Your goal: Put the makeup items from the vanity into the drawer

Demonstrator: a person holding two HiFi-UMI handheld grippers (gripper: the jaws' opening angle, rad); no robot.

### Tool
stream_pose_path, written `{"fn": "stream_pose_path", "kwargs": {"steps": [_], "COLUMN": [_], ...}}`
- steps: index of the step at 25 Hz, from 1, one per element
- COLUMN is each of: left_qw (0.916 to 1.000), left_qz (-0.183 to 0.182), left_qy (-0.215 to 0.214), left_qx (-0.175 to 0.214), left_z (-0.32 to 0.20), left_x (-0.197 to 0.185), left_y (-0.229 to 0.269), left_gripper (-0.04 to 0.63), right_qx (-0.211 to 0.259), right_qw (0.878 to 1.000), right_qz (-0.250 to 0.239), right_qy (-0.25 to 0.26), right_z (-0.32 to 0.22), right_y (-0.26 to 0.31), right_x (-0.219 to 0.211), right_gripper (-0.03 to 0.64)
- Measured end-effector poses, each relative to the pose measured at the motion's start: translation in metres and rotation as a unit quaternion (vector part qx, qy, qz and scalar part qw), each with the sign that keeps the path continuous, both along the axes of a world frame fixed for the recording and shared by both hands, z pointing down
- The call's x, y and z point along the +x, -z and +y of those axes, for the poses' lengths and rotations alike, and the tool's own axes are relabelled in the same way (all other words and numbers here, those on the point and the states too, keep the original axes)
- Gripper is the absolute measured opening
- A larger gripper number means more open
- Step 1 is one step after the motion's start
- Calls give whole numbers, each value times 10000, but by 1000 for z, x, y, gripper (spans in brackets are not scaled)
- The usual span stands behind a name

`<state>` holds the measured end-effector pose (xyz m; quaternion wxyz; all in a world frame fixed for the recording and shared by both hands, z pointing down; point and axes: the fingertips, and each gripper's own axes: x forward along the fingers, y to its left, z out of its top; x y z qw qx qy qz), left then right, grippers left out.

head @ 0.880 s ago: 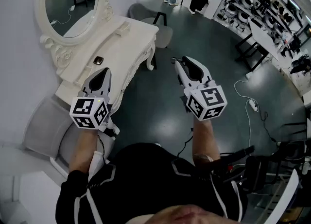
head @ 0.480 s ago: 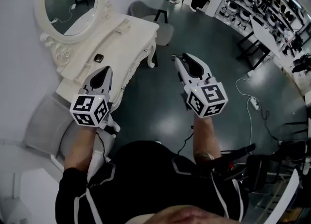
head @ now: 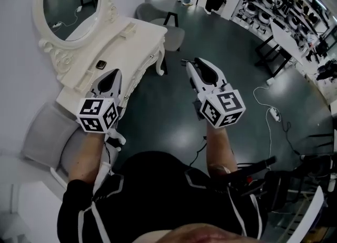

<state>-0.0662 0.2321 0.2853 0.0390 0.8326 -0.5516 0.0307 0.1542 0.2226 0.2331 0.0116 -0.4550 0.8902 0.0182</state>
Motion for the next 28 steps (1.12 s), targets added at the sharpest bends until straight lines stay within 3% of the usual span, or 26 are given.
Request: {"fn": "stream_pose_path", "kwargs": {"steps": [5, 14, 28], "left_qw": [9997, 9998, 9995], "left_qz": [-62, -59, 2], "left_qy": [-222, -116, -25], "left_qx": [117, 132, 303], "left_z": [-3, -24, -134], "left_x": [47, 98, 63], "left_y": [1, -4, 3], "left_gripper": [3, 3, 3], "right_qx": [55, -59, -12], "right_qw": [10000, 9998, 9994], "right_qz": [-18, 4, 206], "right_qy": [76, 184, 275], "right_z": [-4, -26, -128], "right_y": [-5, -19, -9], "right_x": [32, 75, 37], "right_gripper": [103, 103, 103]}}
